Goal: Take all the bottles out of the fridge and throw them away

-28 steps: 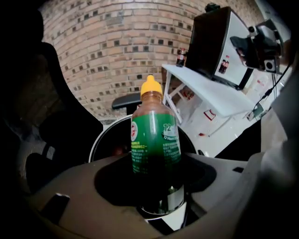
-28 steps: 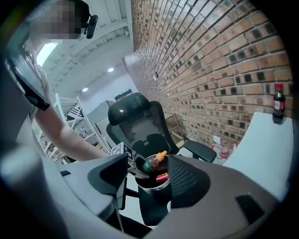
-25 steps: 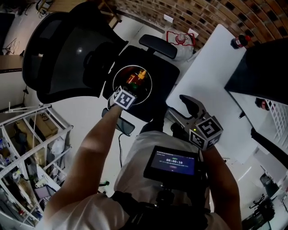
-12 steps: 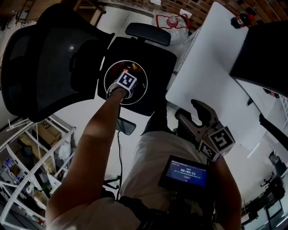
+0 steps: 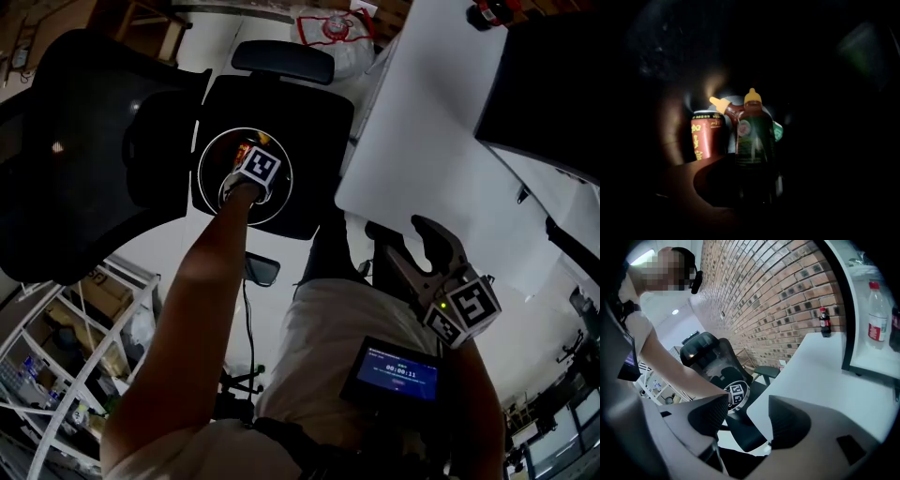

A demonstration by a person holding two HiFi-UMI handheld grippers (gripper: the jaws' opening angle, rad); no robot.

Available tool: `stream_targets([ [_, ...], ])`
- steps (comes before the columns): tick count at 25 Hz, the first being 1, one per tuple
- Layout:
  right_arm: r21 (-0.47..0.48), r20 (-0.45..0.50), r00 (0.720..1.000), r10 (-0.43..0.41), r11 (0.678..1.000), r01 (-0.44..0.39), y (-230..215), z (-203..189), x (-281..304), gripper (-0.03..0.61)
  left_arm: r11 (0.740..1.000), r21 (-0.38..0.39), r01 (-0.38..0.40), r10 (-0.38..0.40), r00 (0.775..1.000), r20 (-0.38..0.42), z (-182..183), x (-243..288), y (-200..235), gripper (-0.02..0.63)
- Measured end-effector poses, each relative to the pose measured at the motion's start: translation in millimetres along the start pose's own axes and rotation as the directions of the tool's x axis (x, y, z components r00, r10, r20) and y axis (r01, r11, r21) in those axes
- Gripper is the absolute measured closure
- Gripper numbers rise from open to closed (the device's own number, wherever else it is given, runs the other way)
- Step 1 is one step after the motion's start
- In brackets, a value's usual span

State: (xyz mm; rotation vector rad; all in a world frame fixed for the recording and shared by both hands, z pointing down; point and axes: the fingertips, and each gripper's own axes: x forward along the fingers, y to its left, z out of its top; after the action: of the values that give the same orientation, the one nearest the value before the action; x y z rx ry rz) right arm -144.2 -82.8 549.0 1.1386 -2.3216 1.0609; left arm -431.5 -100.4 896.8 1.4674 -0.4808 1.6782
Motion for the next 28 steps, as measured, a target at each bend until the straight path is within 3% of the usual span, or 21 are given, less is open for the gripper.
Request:
stream_targets([
  [9, -0.030, 0.082, 0.996, 0.020, 0.999, -0.018, 14, 22, -5, 0.301, 0.999, -0.042, 0.000, 0.006, 0.989, 0.149, 2, -45, 6, 0.305],
  [12, -0.031, 0.102, 0.995, 0.012, 0.999, -0.009, 15, 24, -14, 0.301, 0.998, -0.059, -0.021, 0.036, 0.963, 0.266, 4, -77, 4, 0.305],
  [15, -0.034, 0.151, 0.989, -0.001, 0.999, 0.007, 13, 33, -23, 0.332, 0.988, -0.092, -0.127, 0.152, 0.919, 0.364, -9, -125, 10, 0.305],
  [16, -0.036, 0.169, 0.986, 0.001, 0.999, 0.005, 15, 36, -25, 0.345, 0.985, -0.094, -0.144, 0.171, 0.884, 0.436, -8, -143, 8, 0.305],
  [18, -0.041, 0.198, 0.980, 0.016, 0.999, -0.008, 20, 41, -27, 0.345, 0.987, -0.067, -0.143, 0.155, 0.783, 0.602, -3, -181, -9, 0.335],
  [21, -0.058, 0.224, 0.974, 0.027, 0.998, -0.015, 26, 44, -37, 0.348, 0.991, 0.032, -0.131, 0.060, 0.644, 0.763, 8, -231, -55, 0.407],
  [24, -0.097, 0.258, 0.966, 0.027, 0.995, -0.002, 28, 57, -50, 0.354, 0.987, 0.116, -0.107, -0.051, 0.483, 0.874, 23, -287, -102, 0.540],
  [26, -0.106, 0.285, 0.958, 0.026, 0.994, 0.005, 29, 62, -55, 0.357, 0.979, 0.179, -0.097, -0.133, 0.361, 0.923, 27, -327, -137, 0.581],
  [28, -0.100, 0.311, 0.950, 0.017, 0.995, 0.015, 28, 66, -62, 0.376, 0.964, 0.247, -0.101, -0.214, 0.260, 0.942, 28, -360, -174, 0.612],
])
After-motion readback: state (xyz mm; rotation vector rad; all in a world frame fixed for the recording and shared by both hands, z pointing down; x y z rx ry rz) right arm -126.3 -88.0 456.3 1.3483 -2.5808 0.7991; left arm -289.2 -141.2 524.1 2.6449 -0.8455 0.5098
